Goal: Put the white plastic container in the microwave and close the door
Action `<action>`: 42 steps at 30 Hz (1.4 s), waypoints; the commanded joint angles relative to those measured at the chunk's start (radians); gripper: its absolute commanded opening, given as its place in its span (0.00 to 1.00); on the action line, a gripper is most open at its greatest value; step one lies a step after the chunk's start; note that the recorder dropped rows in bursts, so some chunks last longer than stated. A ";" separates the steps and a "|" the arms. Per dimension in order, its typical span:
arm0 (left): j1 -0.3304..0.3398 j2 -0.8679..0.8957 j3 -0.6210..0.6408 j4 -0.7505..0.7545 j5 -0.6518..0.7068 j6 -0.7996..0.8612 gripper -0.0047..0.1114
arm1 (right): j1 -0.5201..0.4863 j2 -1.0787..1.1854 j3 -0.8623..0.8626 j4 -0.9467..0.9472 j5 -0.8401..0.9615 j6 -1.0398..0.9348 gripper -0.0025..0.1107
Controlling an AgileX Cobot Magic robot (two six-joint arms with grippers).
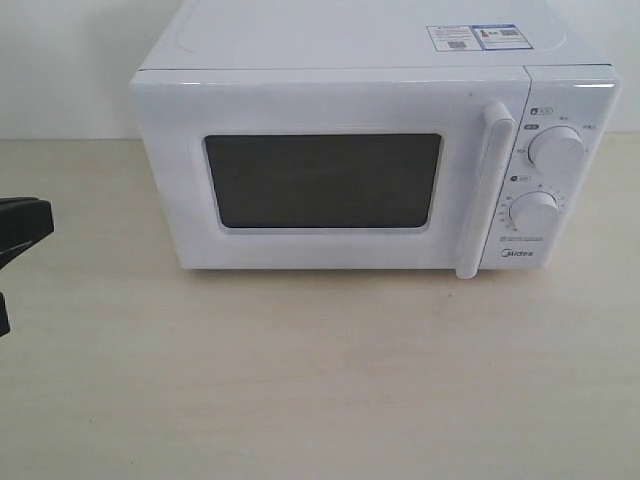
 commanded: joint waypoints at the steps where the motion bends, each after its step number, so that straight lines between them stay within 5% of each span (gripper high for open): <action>1: 0.000 -0.007 0.005 0.000 -0.018 -0.009 0.08 | -0.003 -0.005 -0.001 -0.007 0.000 -0.008 0.02; 33: 0.000 -0.074 0.005 0.061 -0.019 0.002 0.08 | -0.003 -0.005 -0.001 -0.007 0.000 -0.001 0.02; 42: 0.171 -0.394 0.072 0.110 -0.014 -0.006 0.08 | -0.003 -0.005 -0.001 -0.007 0.000 -0.001 0.02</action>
